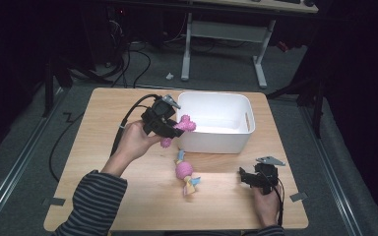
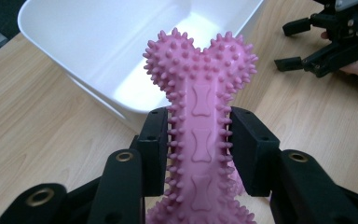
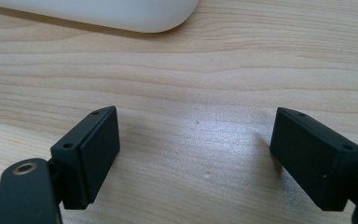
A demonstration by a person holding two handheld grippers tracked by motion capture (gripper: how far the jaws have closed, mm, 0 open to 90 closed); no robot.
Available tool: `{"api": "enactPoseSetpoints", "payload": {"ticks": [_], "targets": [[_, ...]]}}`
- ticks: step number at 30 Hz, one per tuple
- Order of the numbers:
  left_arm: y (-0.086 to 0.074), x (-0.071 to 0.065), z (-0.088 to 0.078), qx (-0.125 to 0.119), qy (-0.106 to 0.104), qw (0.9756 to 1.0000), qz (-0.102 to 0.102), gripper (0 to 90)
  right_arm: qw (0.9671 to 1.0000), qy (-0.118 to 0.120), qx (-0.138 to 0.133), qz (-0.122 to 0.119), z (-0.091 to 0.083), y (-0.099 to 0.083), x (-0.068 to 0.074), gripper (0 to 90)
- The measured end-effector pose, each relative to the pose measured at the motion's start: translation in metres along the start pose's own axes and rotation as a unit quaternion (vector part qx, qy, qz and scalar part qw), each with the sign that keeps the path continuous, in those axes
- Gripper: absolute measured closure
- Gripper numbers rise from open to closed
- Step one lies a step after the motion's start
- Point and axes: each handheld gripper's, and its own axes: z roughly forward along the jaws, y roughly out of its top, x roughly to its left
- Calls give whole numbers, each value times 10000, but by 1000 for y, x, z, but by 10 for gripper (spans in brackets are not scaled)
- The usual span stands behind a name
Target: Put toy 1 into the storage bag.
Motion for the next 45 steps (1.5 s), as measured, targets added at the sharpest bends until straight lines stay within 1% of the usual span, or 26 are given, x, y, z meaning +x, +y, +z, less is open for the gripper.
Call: {"api": "enactPoseSetpoints", "payload": {"ticks": [4,8,10,15,17,18,21,25,27,31,34,38,40,43,45], "targets": [[9,-1,0,-10,40,10000,58,592,10000,0,-1,0,0,0,0,156],[16,-1,0,-93,5,9999,64,592,10000,0,-10,1,0,0,0,157],[20,-1,0,-94,-15,9999,67,592,10000,0,-10,1,0,0,0,157],[28,1,4,-123,10,9999,87,592,10000,0,-10,2,0,0,0,156],[32,1,6,-150,-44,9999,57,592,10000,1,-10,2,0,0,0,157],[34,1,7,-142,-35,9999,65,592,10000,1,-10,0,0,0,0,157],[40,0,11,-131,-45,9999,98,592,10000,1,-10,2,0,0,0,157],[48,1,15,-116,21,9998,162,592,10000,5,-10,0,0,0,0,157],[51,2,17,-147,-1,9998,132,592,10000,4,-10,-1,0,0,0,156],[55,4,23,-150,-6,9998,105,592,10000,5,-10,-2,0,0,0,156],[58,5,29,-92,53,9998,138,592,10000,5,-10,-1,0,0,0,157],[63,7,37,-115,31,9999,101,592,10000,5,-8,-2,0,0,0,157],[65,7,41,-111,21,9999,126,592,10000,5,-7,9,0,0,0,157],[69,7,46,-64,62,9998,188,592,10000,7,-5,-2,0,0,0,157],[70,8,50,-50,86,9998,177,592,10000,19,-4,-6,0,0,0,158]]}}
